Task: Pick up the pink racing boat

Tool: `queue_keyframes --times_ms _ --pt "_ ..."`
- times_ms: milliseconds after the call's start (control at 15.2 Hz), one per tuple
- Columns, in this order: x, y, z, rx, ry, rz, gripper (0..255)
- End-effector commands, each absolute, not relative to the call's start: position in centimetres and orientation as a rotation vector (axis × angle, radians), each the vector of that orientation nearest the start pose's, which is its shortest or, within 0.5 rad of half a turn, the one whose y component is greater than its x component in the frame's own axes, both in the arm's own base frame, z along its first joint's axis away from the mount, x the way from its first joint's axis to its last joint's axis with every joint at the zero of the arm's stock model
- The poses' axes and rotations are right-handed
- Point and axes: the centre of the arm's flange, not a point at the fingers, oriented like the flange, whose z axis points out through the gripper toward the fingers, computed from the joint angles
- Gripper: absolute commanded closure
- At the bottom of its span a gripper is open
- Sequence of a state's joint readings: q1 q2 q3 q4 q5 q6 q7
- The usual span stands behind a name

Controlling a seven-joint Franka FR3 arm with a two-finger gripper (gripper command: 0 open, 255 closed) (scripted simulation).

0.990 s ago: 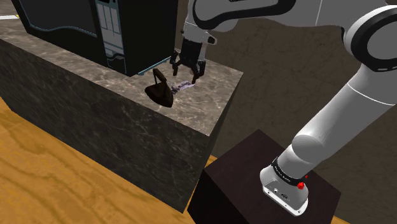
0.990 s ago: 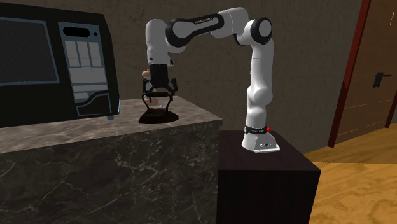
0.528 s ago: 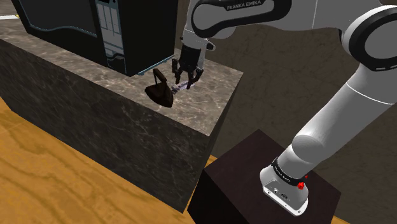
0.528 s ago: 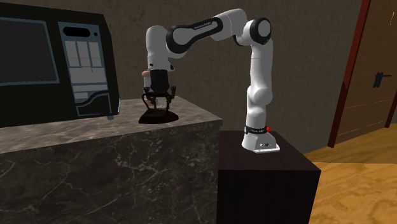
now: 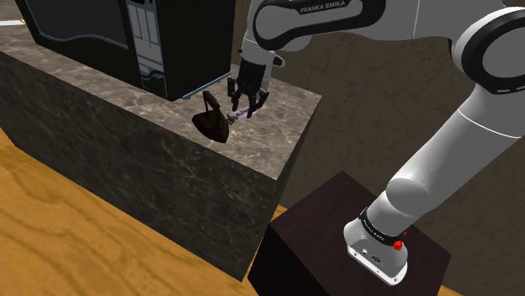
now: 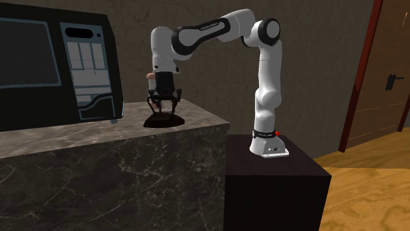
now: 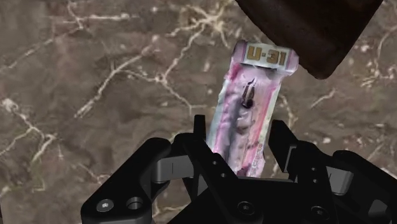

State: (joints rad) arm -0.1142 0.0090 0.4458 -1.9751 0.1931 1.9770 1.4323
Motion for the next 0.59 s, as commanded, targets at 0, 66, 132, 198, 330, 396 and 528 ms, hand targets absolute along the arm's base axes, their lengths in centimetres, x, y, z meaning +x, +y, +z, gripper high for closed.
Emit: queue_keyframes --times_ms 0,66,132,198,330,396,528 --pt "52.4 19.3 46.7 -2.515 1.679 0.22 255" --pt "52.4 19.3 47.2 -2.515 1.679 0.22 255" --pt "52.4 19.3 47.8 -2.515 1.679 0.22 255" --pt "52.4 19.3 48.3 -2.515 1.679 0.22 255" --pt "52.4 19.3 49.4 -2.515 1.679 0.22 255" --pt "52.4 19.3 49.9 -2.515 1.679 0.22 255" --pt "52.4 19.3 50.9 -2.515 1.679 0.22 255"
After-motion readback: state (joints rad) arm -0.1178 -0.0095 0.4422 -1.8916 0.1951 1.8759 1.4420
